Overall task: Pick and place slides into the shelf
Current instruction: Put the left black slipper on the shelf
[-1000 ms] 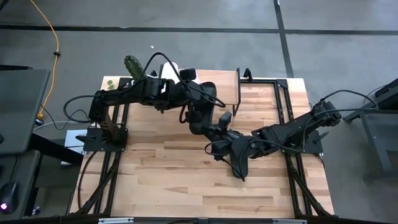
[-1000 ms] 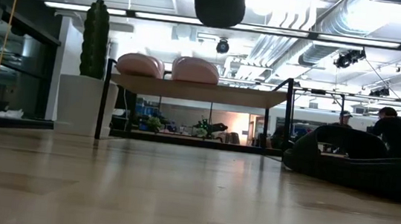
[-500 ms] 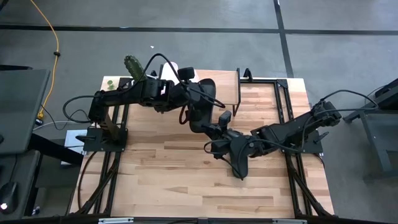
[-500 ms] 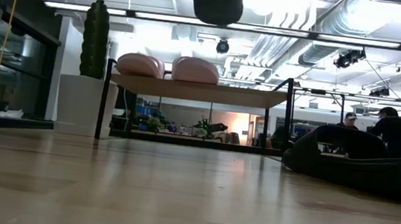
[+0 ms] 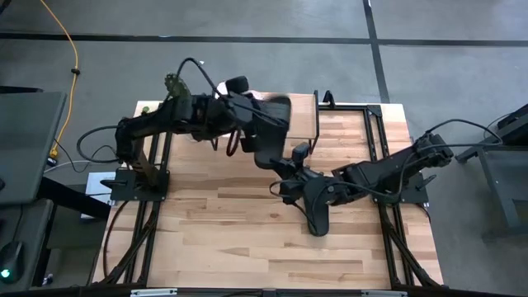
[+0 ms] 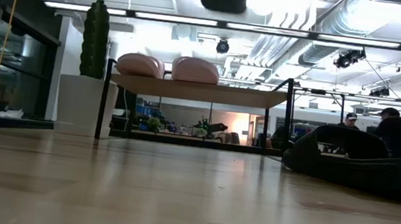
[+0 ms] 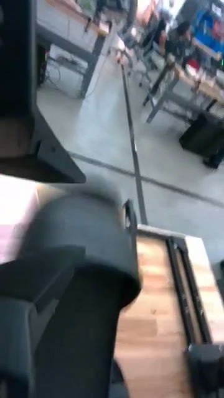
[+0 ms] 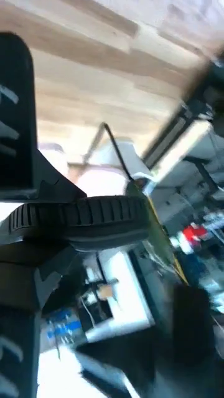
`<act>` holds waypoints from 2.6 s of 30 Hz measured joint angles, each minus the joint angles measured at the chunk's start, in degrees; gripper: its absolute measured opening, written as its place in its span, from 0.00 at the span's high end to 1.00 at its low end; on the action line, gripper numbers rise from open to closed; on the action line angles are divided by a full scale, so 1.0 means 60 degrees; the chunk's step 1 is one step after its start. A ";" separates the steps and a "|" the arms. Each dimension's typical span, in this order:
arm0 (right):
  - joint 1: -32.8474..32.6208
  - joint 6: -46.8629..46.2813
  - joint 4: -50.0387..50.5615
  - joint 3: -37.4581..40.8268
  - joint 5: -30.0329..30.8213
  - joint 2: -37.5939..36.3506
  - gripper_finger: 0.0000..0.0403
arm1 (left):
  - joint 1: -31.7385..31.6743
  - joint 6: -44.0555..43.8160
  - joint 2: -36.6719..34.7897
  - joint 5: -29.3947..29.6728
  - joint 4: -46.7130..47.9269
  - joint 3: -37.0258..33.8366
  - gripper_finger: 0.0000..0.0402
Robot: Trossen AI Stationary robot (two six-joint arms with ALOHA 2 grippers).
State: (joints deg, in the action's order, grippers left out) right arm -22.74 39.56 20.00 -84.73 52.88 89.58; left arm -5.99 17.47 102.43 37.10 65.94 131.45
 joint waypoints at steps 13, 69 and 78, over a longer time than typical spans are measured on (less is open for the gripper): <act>0.0613 -0.0793 0.1315 0.0066 -0.0705 -0.0177 0.92 | -0.0002 -0.0426 -0.0561 0.0718 0.0555 0.0604 0.41; 0.4864 0.2300 -0.2619 0.6313 -0.5406 -0.4499 0.93 | -0.0002 -0.1136 -0.0845 0.0135 0.1547 0.0584 0.47; 0.5564 0.2490 -0.2647 0.6313 -0.6189 -0.4499 0.93 | -0.0002 -0.1147 -0.0845 0.0133 0.1542 0.0584 0.47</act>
State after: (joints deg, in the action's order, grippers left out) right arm 10.65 54.50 4.12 -46.85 15.75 62.59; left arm -6.00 10.59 97.36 37.90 75.20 134.96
